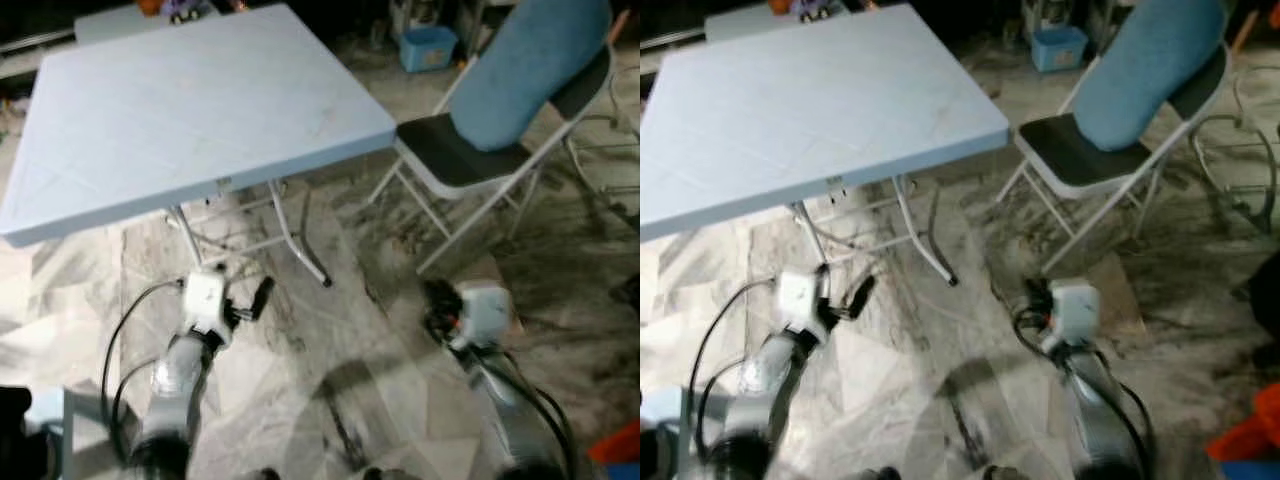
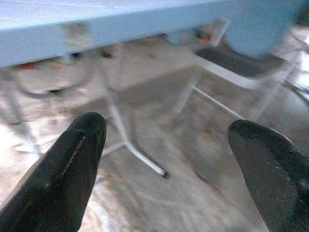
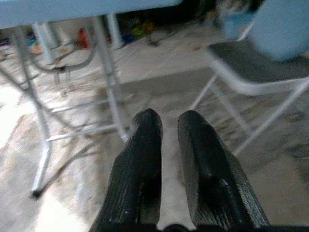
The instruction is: Hang hanger
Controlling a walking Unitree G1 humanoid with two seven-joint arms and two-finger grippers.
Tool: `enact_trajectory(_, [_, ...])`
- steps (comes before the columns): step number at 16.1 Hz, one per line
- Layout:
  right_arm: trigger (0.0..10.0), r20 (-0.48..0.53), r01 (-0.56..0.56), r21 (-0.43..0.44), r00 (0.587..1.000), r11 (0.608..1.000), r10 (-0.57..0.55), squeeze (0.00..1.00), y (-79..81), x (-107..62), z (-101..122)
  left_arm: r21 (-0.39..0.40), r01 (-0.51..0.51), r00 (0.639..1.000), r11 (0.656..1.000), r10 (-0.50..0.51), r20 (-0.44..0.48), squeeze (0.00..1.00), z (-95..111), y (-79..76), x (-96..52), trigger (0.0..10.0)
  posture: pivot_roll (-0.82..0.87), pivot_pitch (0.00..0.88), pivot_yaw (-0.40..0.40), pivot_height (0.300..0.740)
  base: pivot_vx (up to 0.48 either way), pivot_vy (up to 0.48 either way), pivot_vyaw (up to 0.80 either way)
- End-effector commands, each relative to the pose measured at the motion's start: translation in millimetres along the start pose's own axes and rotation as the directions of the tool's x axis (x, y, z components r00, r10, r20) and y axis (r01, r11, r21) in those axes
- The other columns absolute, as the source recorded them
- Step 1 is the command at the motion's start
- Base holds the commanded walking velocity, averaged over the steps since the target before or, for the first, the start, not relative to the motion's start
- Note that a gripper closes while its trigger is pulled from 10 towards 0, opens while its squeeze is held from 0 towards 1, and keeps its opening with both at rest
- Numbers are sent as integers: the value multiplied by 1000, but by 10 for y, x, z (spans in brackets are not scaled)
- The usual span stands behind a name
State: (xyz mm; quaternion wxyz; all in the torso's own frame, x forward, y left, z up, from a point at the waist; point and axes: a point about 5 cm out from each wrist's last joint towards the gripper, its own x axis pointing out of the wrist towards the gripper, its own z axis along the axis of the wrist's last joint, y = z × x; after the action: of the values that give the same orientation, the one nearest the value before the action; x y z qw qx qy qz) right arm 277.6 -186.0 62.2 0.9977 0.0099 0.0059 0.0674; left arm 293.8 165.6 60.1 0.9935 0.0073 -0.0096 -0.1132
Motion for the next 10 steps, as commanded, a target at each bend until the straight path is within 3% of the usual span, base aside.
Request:
enact_trajectory(1, [10000,72,34,-6,997,999,-34,0,22,-16,192,59,-87,994,994,83,70,0,158,115,-15,10000,-103,122,29,740,0,0,0])
enact_trajectory(2, [10000,105,49,-28,993,998,-46,0,59,-54,268,107,-113,990,988,103,95,0,206,207,-21,10000,-106,119,32,740,0,0,0])
enact_trajectory(3, [10000,117,45,-56,992,997,-38,0,89,-62,294,114,-122,990,986,112,87,188,202,255,-16,10000,-111,120,35,740,0,0,0])
enact_trajectory(4, [10000,140,38,-74,990,997,-27,0,148,-64,341,122,-128,990,984,120,71,165,187,305,5,10000,-121,118,39,740,0,0,0])
enact_trajectory(5, [10000,156,51,-77,987,996,-38,0,168,-62,391,109,-129,990,986,122,64,8,191,273,25,10000,-132,118,45,740,0,0,0])
enact_trajectory(7, [10000,221,137,-71,968,988,-119,0,97,-32,626,89,-98,994,991,94,51,0,299,45,167,10000,-157,119,60,740,0,0,0])
enact_trajectory(8, [10000,233,152,-67,964,986,-132,0,85,-32,668,104,-105,994,989,101,44,0,314,11,200,10000,-160,120,63,740,0,0,0])
enact_trajectory(9, [0,244,167,-48,958,985,-151,0,69,-32,687,85,-39,998,996,34,51,0,344,-115,246,10000,-170,119,68,740,0,0,0])
enact_trajectory(10, [0,243,169,-46,958,985,-153,0,71,-35,686,90,-33,998,995,29,56,0,346,-127,252,10000,-170,119,68,740,0,0,0])
